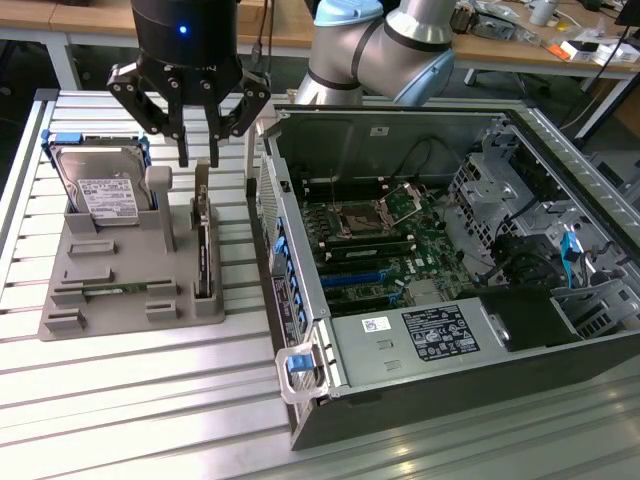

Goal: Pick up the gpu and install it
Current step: 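Pick up the gpu and move the gpu toward the slot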

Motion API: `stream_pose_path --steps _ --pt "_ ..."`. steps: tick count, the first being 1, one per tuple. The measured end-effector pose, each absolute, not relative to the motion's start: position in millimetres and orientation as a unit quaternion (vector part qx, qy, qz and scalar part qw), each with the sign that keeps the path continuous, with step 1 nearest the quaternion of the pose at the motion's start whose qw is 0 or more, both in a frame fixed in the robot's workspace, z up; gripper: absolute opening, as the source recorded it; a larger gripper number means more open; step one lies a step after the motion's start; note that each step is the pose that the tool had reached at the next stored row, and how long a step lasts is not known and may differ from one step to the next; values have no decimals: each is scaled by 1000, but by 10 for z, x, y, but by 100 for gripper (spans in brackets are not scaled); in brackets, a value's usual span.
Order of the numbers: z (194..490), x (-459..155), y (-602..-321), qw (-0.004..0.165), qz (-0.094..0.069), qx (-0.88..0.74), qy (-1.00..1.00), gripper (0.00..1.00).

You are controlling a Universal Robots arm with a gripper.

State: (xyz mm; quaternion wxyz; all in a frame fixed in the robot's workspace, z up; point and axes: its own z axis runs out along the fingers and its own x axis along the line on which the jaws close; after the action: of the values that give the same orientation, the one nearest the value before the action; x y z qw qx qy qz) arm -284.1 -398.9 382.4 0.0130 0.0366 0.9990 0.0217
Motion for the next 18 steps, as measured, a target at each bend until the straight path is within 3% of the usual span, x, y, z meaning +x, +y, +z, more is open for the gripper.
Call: stream_pose_path --steps 18 --pt "3753 -2841 -3989 13 22 37 999 36"
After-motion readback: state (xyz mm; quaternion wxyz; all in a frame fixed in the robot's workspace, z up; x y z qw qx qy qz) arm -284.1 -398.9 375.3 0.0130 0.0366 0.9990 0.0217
